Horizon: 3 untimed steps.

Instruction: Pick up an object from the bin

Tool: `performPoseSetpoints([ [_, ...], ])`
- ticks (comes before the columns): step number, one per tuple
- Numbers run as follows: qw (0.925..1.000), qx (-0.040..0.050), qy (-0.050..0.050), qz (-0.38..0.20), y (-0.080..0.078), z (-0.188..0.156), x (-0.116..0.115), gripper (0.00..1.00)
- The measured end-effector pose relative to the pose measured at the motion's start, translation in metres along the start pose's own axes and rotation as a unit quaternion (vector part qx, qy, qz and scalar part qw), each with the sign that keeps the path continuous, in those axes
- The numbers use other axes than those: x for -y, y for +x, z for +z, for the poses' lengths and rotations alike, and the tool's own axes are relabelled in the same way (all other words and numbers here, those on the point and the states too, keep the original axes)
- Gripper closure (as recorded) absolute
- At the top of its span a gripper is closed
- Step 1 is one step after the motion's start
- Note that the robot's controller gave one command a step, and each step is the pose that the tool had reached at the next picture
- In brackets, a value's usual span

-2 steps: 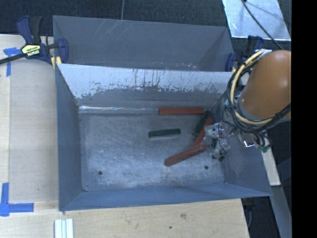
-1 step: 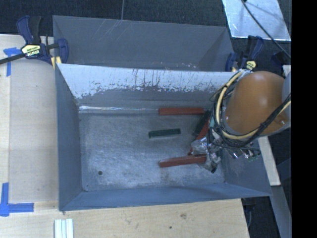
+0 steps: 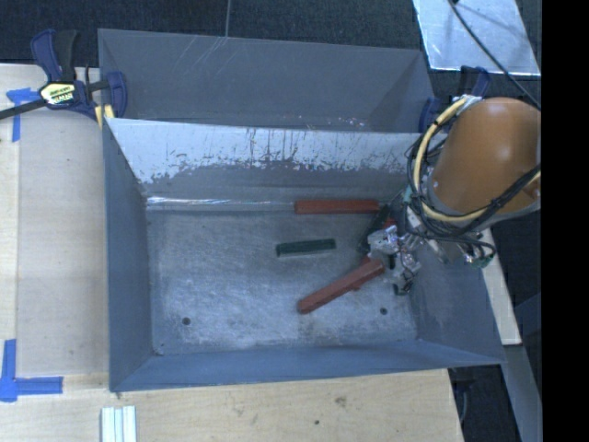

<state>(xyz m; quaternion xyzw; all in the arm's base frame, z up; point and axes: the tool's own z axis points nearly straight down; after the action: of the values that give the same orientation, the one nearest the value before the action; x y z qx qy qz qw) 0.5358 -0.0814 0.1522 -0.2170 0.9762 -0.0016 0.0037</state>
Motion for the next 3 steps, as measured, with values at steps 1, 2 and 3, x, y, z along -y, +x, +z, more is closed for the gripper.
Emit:
performPoseSetpoints([
  [1, 1.0000, 0.0023, 0.001, -0.001, -0.004, -0.089, -0.010, 1.00],
  [2, 1.0000, -0.0016, -0.002, 0.000, -0.002, -0.084, -0.011, 0.00],
  [3, 0.9786, -0.0035, -0.004, -0.206, -0.032, 0.061, 0.036, 0.00],
])
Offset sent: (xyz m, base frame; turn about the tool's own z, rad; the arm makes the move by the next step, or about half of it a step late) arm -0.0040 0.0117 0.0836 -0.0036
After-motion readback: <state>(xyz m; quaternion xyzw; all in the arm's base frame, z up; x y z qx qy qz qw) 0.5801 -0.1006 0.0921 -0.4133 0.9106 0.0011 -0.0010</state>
